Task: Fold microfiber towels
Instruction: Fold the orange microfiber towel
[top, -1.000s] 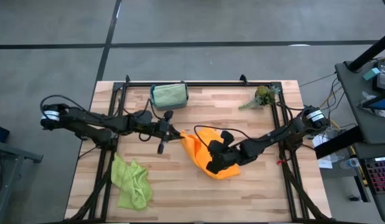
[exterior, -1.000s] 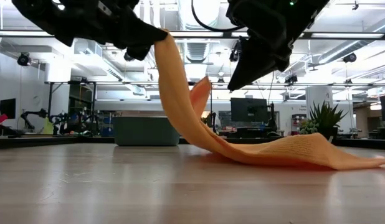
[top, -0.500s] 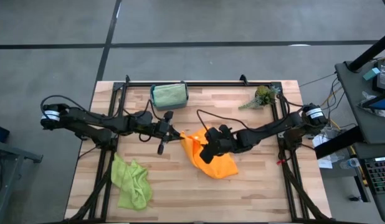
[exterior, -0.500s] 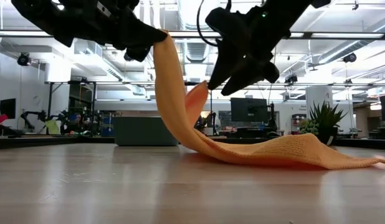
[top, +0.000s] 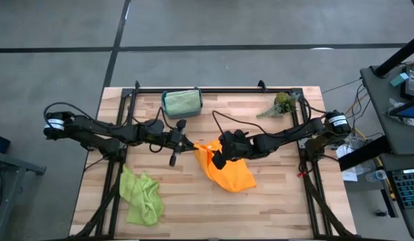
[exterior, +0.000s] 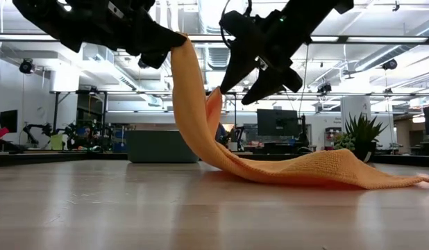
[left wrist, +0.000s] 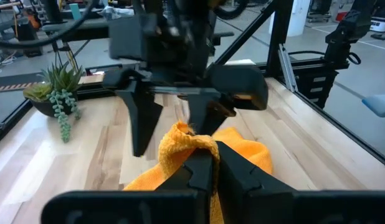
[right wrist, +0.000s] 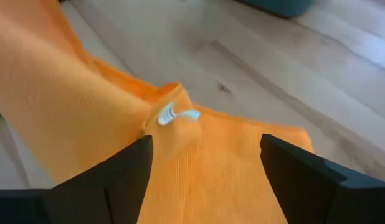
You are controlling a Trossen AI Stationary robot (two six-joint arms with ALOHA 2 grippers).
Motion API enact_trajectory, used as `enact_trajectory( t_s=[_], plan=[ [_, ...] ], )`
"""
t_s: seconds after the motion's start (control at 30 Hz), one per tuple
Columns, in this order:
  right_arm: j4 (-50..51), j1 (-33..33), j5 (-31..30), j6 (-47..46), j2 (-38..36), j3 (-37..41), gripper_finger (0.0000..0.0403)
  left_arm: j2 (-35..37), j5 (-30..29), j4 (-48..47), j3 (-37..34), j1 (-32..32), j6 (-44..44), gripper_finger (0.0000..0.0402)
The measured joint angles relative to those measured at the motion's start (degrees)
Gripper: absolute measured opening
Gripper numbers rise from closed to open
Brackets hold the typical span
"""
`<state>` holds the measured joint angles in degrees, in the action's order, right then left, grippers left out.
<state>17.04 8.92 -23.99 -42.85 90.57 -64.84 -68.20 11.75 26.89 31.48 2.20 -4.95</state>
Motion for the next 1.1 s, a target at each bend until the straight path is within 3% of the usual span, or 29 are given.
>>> enact_trajectory(
  t_s=[0.6, 0.83, 1.0, 1.1],
  plan=[
    [-4.51, 0.06, 2.14, 0.85, -0.04, -0.41, 0.0273, 0.0, 0.0, 0.04, 0.0, 0.04, 0.0, 0.0],
    [-4.73, 0.06, 2.12, -0.6, 4.78, -0.27, 0.0261, 0.0, -0.02, 0.42, 0.2, 0.04, 0.0, 0.0],
    [-9.95, 0.31, 0.99, 1.44, 6.9, -0.22, 0.0237, 0.0, -0.02, 0.52, 0.2, 0.02, 0.0, 0.0],
    [-9.95, 0.46, -0.05, 2.7, 6.79, -0.22, 0.0194, 0.0, -0.02, 0.52, 0.2, 0.02, 0.0, 0.0]
  ],
)
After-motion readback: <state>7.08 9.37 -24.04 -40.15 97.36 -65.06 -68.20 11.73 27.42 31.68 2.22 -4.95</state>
